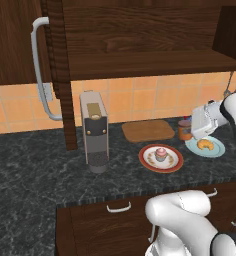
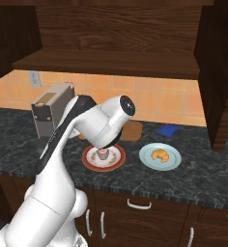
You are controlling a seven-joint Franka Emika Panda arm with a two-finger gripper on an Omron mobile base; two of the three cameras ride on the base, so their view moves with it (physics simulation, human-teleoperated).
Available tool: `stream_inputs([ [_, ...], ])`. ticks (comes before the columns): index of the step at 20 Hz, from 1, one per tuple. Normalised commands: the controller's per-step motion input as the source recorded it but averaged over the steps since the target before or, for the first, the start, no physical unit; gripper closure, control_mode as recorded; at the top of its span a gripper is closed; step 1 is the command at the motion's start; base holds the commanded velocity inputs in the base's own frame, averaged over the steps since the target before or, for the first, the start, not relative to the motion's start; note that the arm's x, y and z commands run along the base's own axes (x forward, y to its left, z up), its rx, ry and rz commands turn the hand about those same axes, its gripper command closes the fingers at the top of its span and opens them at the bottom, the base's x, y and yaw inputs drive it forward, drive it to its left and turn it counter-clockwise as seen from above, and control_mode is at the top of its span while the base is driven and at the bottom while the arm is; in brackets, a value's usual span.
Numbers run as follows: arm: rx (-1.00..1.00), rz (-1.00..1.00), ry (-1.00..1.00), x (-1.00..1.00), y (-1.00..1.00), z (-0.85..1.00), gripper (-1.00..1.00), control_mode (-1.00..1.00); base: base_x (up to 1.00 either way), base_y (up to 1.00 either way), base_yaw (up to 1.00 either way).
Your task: From the different types of pastries on the counter, select a croissant and place it on the cutting board. Then retrieve a jar of jam from the cabinet and place it alongside the croissant on the cutting board.
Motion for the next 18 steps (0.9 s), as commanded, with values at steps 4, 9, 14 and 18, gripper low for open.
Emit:
stream_inputs([
  [4, 0.07, 0.08, 0.00, 0.33, -0.05, 0.00, 1.00, -1.00, 0.00, 0.00, 0.00],
  [9, 0.20, 0.13, 0.02, 0.36, -0.13, 0.00, 1.00, -1.00, 0.00, 0.00, 0.00],
  [14, 0.13, 0.09, 0.01, 0.21, 0.00, -0.02, 1.00, -1.00, 0.00, 0.00, 0.00],
  [18, 0.02, 0.00, 0.00, 0.01, 0.01, -0.04, 1.00, -1.00, 0.00, 0.00, 0.00],
])
